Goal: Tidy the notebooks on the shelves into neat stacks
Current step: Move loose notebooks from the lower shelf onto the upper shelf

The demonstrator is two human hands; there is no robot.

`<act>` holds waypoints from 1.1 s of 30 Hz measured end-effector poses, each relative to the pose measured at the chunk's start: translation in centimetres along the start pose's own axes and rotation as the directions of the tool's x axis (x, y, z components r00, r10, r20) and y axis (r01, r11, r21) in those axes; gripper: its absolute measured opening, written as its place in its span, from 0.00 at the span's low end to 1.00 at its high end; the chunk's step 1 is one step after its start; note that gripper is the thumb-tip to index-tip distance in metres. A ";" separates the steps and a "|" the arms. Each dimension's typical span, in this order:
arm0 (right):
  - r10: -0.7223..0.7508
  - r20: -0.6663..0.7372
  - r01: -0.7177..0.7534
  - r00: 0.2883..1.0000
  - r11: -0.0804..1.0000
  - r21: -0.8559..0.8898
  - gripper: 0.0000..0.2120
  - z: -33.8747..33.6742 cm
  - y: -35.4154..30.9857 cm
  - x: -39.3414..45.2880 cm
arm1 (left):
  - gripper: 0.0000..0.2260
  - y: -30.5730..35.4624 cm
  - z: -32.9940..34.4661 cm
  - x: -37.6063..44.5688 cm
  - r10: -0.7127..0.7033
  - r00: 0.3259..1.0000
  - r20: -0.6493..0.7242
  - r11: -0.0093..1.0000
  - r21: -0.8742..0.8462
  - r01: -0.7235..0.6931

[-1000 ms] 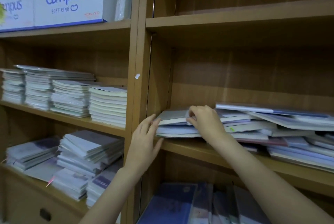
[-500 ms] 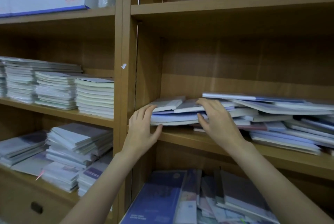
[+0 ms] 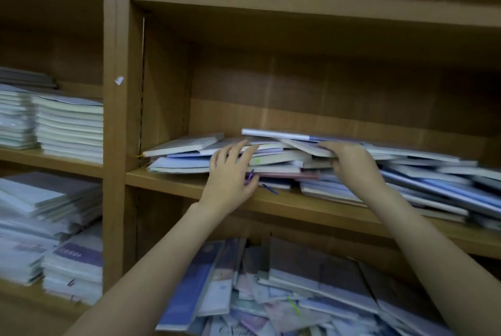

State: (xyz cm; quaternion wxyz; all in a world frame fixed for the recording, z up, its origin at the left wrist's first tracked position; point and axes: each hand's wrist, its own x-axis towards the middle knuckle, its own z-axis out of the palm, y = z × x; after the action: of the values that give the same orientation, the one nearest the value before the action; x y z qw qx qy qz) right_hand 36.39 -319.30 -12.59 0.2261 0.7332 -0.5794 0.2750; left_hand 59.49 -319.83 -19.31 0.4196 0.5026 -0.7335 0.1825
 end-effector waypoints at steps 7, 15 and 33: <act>-0.076 -0.234 0.087 0.969 0.995 0.038 0.11 -3.9 2.4 2.9 | 0.20 0.7 1.8 -0.1 -0.174 0.985 0.004 0.983 0.052 0.174; -0.262 -0.479 0.343 0.838 0.936 0.087 0.10 -6.8 0.7 0.7 | 0.26 1.9 1.0 0.2 -0.175 0.984 -0.025 0.978 -0.122 0.171; -0.697 -0.385 0.721 0.604 0.684 -0.107 0.10 -1.7 -1.0 -19.1 | 0.12 2.6 -4.7 -12.0 -0.302 0.695 0.653 -0.233 -0.757 0.611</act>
State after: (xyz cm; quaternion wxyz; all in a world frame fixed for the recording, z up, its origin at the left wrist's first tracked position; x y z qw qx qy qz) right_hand 33.75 -304.11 -24.08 0.4067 0.8370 -0.1743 0.3218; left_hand 60.90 -308.44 -25.72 0.5886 0.3117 -0.4316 -0.6083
